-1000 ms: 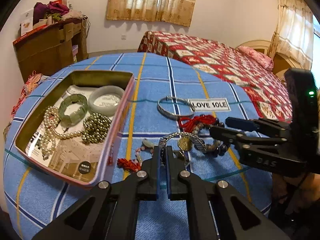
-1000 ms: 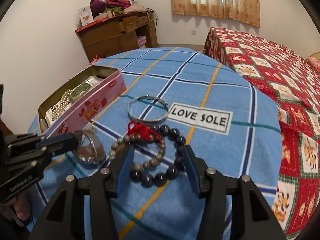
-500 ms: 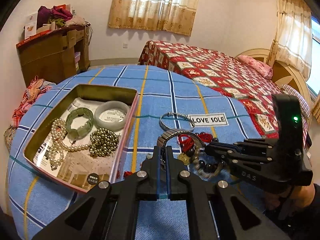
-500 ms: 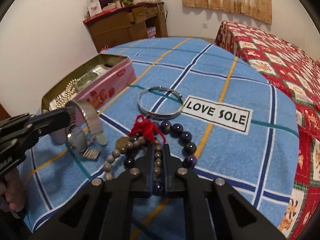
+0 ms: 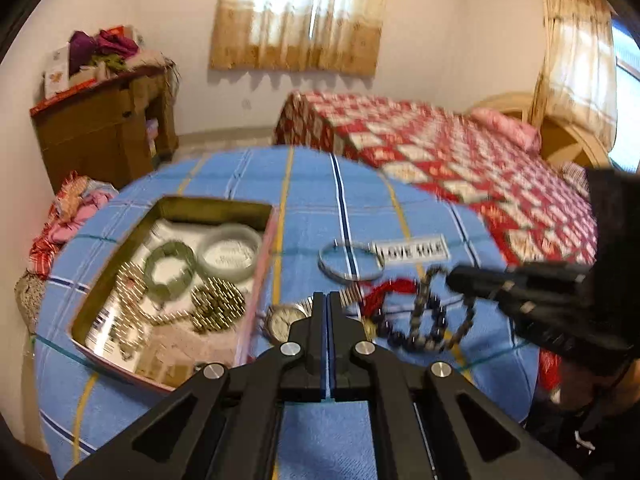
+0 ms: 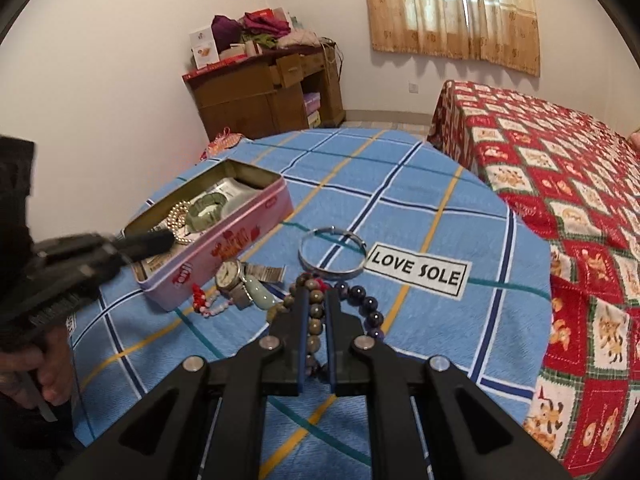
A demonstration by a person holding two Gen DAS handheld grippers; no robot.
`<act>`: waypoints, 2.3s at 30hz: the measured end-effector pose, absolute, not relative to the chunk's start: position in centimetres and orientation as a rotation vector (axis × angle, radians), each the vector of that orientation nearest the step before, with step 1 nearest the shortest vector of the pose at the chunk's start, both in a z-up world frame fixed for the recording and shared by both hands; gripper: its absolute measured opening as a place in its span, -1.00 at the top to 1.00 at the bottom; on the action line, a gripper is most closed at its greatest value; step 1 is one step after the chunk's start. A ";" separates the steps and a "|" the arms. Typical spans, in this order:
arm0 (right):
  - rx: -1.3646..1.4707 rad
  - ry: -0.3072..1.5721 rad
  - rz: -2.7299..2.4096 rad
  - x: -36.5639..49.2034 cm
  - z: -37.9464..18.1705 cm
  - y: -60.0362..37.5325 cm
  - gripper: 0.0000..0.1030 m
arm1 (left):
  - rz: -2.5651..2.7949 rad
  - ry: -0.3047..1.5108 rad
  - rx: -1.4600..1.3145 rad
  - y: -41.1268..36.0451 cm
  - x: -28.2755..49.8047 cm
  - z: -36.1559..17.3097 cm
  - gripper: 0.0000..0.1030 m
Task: Organize jewelry
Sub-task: 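Grasp the red-tasseled item with the left tool while the right tool grasps the grey bead bracelet, then carry both items into the pink tin and open both tools to release them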
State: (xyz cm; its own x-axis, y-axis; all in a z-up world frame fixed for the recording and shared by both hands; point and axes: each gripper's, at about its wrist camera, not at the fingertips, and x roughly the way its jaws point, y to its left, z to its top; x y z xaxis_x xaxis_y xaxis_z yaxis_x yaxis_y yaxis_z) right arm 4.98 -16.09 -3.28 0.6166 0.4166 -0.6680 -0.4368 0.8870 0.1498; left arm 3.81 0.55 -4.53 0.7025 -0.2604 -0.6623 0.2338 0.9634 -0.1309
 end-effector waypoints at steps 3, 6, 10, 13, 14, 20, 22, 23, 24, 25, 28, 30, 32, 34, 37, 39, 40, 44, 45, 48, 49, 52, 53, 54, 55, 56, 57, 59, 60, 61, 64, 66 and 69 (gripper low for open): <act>-0.029 0.761 0.498 4.8 -3.3 -16.2 0.81 | -0.292 0.803 -0.027 -0.3 4.6 -6.1 0.99; -0.027 0.762 0.501 4.6 -3.6 -16.5 0.81 | -0.276 0.855 -0.019 -0.9 5.6 -7.4 0.97; -0.002 0.767 0.496 4.8 -3.9 -17.3 0.81 | -0.263 0.888 -0.021 -1.3 6.2 -8.2 0.95; 0.011 0.770 0.489 5.1 -4.1 -17.9 0.81 | -0.271 0.886 -0.008 -2.0 6.4 -8.0 0.94; 0.010 0.769 0.486 5.1 -4.1 -18.0 0.81 | -0.273 0.882 0.004 -2.4 6.5 -7.9 0.94; 0.016 0.756 0.459 5.1 -3.7 -19.3 0.81 | -0.308 0.859 0.055 -4.9 7.4 -7.2 0.71; 0.022 0.758 0.446 5.3 -3.8 -19.9 0.81 | -0.318 0.841 0.062 -5.8 7.4 -7.0 0.10; 0.028 0.762 0.440 5.4 -3.9 -20.2 0.81 | -0.317 0.825 0.072 -6.1 7.2 -6.9 -0.08; 0.033 0.766 0.437 5.5 -4.0 -20.4 0.81 | -0.315 0.804 0.082 -6.4 7.0 -6.8 -0.24; 0.040 0.770 0.437 5.5 -4.2 -20.6 0.81 | -0.321 0.788 0.088 -6.7 6.9 -6.7 -0.25; 0.048 0.772 0.438 5.5 -4.4 -20.9 0.81 | -0.332 0.798 0.103 -7.4 7.3 -6.9 -0.25; 0.053 0.771 0.440 5.6 -4.4 -21.0 0.81 | -0.323 0.804 0.127 -7.8 7.8 -7.3 -0.25; 0.056 0.771 0.440 5.6 -4.5 -21.1 0.81 | -0.314 0.816 0.141 -8.0 8.4 -7.8 -0.25; 0.064 0.775 0.443 5.8 -4.6 -21.3 0.81 | -0.308 0.819 0.141 -8.1 9.1 -8.3 -0.11; 0.068 0.776 0.448 5.8 -4.6 -21.2 0.81 | -0.318 0.848 0.121 -7.8 9.7 -8.8 0.66; 0.068 0.770 0.454 5.6 -4.4 -21.0 0.81 | -0.340 0.859 0.107 -7.6 9.5 -8.7 0.92; 0.068 0.766 0.455 5.6 -4.2 -21.0 0.81 | -0.341 0.852 0.100 -7.4 9.3 -8.5 0.92; 0.058 0.741 0.466 5.1 -3.1 -20.6 0.81 | -0.360 0.788 0.036 -5.7 7.6 -5.9 0.93; 0.055 0.734 0.469 5.0 -2.7 -20.4 0.81 | -0.359 0.767 0.024 -5.2 7.2 -5.0 0.93; 0.043 0.713 0.481 4.9 -1.7 -19.8 0.81 | -0.359 0.718 -0.021 -3.5 6.2 -2.8 0.93; 0.039 0.706 0.488 4.9 -1.3 -19.4 0.81 | -0.360 0.705 -0.032 -2.9 5.9 -2.2 0.93; 0.021 0.692 0.506 5.2 -0.6 -18.4 0.81 | -0.346 0.669 -0.067 -1.1 5.4 -0.6 0.93; 0.016 0.689 0.512 5.3 -0.4 -18.1 0.81 | -0.344 0.661 -0.081 -0.5 5.3 -0.2 0.93; 0.008 0.685 0.521 5.5 -0.2 -17.6 0.81 | -0.335 0.650 -0.092 0.2 5.2 0.1 0.93; 0.003 0.682 0.529 5.6 0.0 -17.2 0.81 | -0.326 0.643 -0.098 0.7 5.1 0.4 0.93; -0.004 0.677 0.540 5.8 0.3 -16.7 0.81 | -0.317 0.639 -0.102 1.1 5.2 0.5 0.93; -0.008 0.674 0.550 5.9 0.5 -16.2 0.81 | -0.305 0.634 -0.107 1.7 5.1 0.7 0.93; -0.018 0.667 0.572 6.1 0.9 -15.3 0.81 | -0.281 0.627 -0.115 3.0 5.0 1.0 0.93; -0.025 0.663 0.584 6.3 1.0 -14.7 0.81 | -0.264 0.625 -0.113 3.6 5.0 1.1 0.93; -0.032 0.660 0.596 6.5 1.2 -14.0 0.81 | -0.241 0.622 -0.107 4.2 4.9 1.1 0.93; -0.042 0.658 0.630 6.9 1.4 -12.5 0.81 | -0.201 0.624 -0.124 5.9 5.0 1.0 0.93; -0.049 0.660 0.651 7.2 1.5 -11.3 0.81 | -0.169 0.625 -0.127 6.8 5.0 0.7 0.93; -0.058 0.661 0.680 7.7 1.5 -9.7 0.81 | -0.142 0.632 -0.138 8.1 5.1 0.3 0.93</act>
